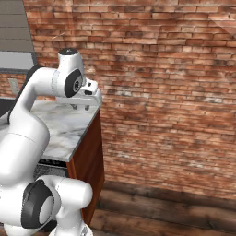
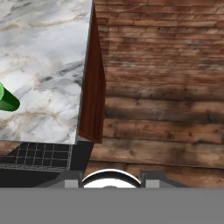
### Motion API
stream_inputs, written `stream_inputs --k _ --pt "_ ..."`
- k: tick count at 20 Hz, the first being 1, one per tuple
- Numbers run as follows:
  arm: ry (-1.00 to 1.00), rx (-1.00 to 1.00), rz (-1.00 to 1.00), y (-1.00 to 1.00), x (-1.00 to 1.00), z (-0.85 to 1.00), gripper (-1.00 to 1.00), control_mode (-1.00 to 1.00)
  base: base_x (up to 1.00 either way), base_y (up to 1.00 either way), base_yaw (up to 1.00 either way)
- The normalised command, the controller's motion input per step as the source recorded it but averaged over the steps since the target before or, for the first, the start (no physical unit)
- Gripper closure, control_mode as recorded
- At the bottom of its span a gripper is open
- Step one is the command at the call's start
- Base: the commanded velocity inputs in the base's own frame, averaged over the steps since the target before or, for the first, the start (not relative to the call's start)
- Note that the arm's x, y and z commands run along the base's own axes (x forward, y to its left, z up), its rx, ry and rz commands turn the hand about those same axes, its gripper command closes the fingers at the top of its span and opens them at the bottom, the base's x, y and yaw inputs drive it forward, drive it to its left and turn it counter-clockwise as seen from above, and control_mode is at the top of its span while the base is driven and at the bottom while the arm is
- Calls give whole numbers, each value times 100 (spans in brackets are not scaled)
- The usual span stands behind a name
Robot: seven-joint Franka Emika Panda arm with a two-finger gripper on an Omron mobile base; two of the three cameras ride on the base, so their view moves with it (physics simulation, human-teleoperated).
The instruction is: Pick up the cup and bowl from the counter, place them in the dishwasher, and close the dishwasher door.
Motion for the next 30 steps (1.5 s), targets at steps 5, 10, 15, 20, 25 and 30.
stream_inputs --k 5,10,15,20,25,30 --pt "0 0 0 0 0 -5 -100 -100 0 0 0" --pt "0 0 0 0 0 -17 -100 -100 0 0 0" --pt "0 -3 0 12 9 -19 -100 -100 0 0 0" --pt "0 -6 0 21 21 -20 -100 -100 0 0 0" --pt "0 -4 0 25 25 -19 -100 -100 0 0 0" --pt "0 -2 0 24 22 -24 -100 -100 0 0 0"
